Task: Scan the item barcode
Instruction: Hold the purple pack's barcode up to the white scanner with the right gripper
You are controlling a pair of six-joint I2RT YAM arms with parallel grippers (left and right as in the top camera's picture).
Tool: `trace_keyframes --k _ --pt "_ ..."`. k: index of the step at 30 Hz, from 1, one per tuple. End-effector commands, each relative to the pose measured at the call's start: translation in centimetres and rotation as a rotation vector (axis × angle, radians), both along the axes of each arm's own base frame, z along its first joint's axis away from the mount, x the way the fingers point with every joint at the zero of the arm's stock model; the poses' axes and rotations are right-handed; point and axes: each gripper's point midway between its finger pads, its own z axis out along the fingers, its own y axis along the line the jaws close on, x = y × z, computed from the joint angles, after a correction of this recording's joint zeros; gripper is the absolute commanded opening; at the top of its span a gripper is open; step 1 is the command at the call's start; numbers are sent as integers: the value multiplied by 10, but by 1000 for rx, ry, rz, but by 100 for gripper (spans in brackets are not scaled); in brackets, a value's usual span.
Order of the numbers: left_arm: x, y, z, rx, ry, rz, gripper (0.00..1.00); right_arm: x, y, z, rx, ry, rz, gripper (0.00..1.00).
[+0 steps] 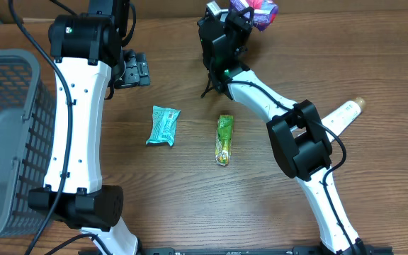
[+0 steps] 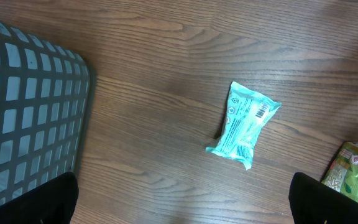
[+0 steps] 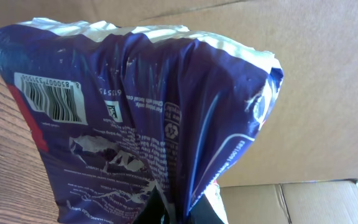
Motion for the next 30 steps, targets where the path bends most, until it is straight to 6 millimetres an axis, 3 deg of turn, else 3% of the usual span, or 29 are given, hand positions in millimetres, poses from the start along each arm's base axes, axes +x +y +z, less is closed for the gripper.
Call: trace_keyframes --k 1,7,20,24,30 --pt "1 1 -4 5 6 18 100 -4 16 2 9 -17 21 4" --pt "1 1 -4 5 6 18 99 -8 26 3 10 -20 30 4" --pt "1 1 -4 5 6 18 100 -14 19 10 29 -63 -29 4" --pt "1 1 -4 5 6 18 100 -23 19 38 72 -128 -54 4" --pt "1 1 -4 5 6 18 100 -47 20 118 205 -249 -36 3"
